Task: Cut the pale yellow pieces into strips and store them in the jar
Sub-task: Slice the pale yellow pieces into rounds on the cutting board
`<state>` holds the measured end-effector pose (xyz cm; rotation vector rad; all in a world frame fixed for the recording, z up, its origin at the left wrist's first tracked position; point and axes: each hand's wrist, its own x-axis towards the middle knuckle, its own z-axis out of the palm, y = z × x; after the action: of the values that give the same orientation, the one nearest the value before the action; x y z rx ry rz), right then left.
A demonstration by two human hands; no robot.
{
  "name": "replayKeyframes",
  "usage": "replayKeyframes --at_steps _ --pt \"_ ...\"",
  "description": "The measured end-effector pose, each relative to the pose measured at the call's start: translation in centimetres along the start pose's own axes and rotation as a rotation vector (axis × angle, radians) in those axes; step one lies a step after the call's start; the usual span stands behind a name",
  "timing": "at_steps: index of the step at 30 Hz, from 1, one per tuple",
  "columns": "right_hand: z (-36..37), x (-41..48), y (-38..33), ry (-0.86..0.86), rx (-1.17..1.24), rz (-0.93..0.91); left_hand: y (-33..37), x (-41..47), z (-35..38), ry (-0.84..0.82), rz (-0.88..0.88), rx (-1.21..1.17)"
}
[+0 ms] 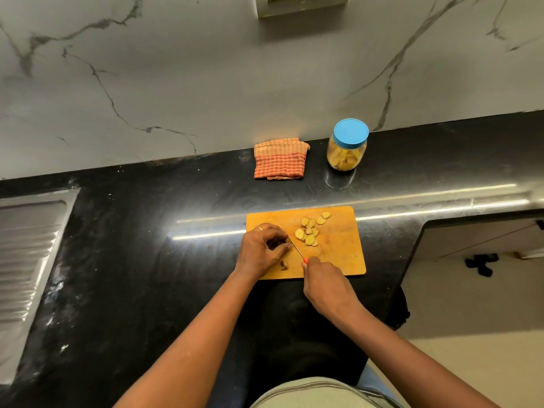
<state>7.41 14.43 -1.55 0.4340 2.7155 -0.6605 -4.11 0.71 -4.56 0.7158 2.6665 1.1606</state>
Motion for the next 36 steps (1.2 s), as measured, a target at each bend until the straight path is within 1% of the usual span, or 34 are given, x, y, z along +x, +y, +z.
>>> replayKeyframes --at_steps 7,16,22,31,36 --pt "0.1 0.8 -0.5 -0.005 -0.008 0.006 0.3 0.0 -0.1 0.015 0.017 0.030" --pt "0.1 2.6 -1.0 -0.067 0.023 0.016 0.1 -0.1 0.3 0.035 0.003 0.005" --pt "0.2 2.5 -1.0 -0.076 0.032 0.025 0.3 -0.1 0.4 0.039 0.000 0.006" --pt "-0.1 -0.1 1.3 -0.091 0.025 0.056 0.2 0.0 0.4 0.041 -0.003 -0.002" --pt "-0.2 -0.7 2.4 -0.058 0.049 0.055 0.2 0.1 0.2 0.028 -0.020 -0.010"
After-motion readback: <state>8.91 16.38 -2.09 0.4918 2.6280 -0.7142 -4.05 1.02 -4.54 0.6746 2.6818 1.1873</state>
